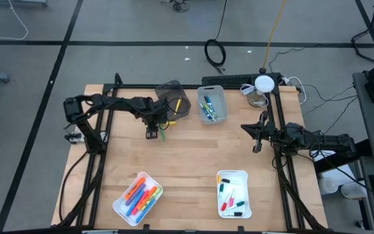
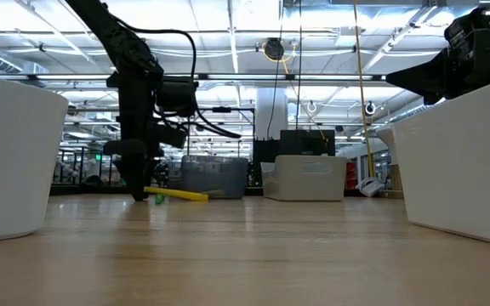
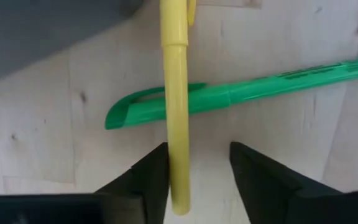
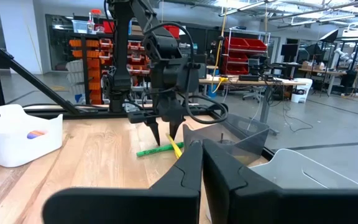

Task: Pick & Place Markers
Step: Put the yellow pen into the black bin

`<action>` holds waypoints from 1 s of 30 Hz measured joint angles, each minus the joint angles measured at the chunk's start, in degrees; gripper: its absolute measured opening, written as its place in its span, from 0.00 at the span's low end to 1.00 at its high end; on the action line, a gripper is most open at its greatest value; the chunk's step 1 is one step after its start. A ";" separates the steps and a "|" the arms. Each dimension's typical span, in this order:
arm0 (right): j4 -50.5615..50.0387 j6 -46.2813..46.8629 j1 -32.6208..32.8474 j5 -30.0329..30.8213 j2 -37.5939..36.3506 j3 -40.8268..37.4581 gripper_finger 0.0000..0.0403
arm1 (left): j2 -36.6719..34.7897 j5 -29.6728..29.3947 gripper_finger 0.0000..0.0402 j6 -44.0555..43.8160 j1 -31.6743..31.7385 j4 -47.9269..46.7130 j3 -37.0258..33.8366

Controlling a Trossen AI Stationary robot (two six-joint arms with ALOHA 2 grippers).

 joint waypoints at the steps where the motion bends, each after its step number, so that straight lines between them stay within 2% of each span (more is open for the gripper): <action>1: 0.00 0.00 -0.01 0.00 0.00 0.01 0.00 | 0.02 0.02 0.42 -0.13 0.00 0.00 0.00; 13: 0.00 0.00 0.00 0.00 0.00 0.01 0.00 | -0.05 0.92 0.07 -6.14 -0.31 -0.11 -0.13; 22: 0.00 0.00 0.00 0.00 0.00 0.01 0.00 | -1.00 0.16 0.07 -9.38 -1.36 -1.04 -0.27; 30: 0.00 0.00 0.01 0.00 0.00 -0.01 0.00 | -8.33 -0.08 0.07 -13.20 -4.79 -4.84 -0.37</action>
